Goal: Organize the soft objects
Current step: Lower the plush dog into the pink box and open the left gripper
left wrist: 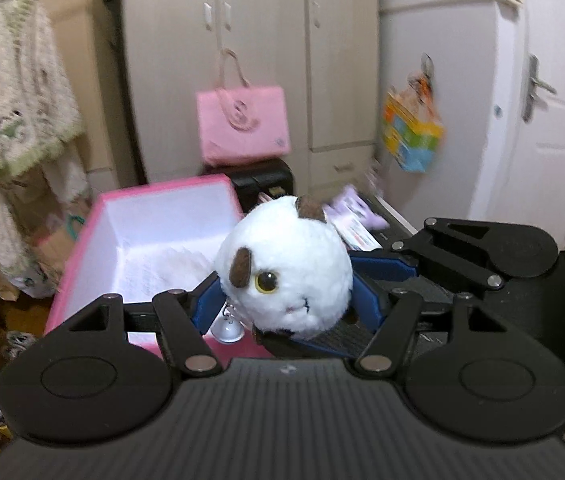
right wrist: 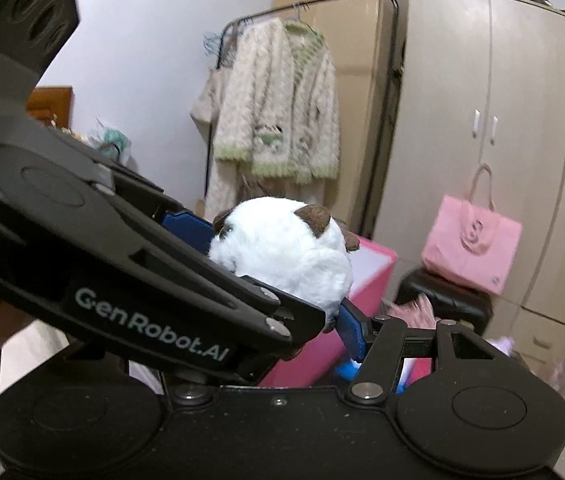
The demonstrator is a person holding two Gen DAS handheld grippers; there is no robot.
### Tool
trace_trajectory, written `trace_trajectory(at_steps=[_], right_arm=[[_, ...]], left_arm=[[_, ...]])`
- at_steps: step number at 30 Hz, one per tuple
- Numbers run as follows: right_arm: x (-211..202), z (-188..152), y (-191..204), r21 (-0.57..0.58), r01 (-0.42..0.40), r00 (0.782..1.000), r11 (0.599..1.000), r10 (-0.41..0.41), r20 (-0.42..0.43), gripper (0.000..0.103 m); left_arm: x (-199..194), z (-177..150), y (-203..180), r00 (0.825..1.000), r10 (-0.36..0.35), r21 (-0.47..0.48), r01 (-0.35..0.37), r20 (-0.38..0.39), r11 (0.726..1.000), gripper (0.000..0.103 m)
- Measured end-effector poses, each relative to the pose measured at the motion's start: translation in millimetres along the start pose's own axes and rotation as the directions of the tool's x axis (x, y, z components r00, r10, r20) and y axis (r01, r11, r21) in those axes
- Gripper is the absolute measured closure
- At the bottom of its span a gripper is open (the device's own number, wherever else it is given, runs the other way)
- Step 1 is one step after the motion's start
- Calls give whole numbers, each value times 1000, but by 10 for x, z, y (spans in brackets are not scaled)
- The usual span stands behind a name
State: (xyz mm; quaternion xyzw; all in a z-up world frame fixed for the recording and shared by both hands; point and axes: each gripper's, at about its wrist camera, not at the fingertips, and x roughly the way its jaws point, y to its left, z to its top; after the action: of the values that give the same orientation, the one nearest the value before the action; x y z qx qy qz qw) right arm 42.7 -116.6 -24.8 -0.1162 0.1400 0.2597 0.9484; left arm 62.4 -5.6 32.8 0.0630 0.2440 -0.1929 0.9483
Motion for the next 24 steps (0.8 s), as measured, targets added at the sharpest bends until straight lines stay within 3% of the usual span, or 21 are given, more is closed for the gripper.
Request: trace_trajectory(at_steps=[4,11,24], right_arm=[[239,192,1,-8,-33,999,999,33,17,36],[807,408,-112,9,-105,994,994,105,-23,35],[1703,351,-128,48,-169,962,984,175,-209,35]], left_arm=[[64,138,256,1000,26,-31,-26,11,999,37],[381,263,729,998,47,-115,-50,-31,992,37],[1061,26,1357,984,-1,-285,-50,-176,957,37]])
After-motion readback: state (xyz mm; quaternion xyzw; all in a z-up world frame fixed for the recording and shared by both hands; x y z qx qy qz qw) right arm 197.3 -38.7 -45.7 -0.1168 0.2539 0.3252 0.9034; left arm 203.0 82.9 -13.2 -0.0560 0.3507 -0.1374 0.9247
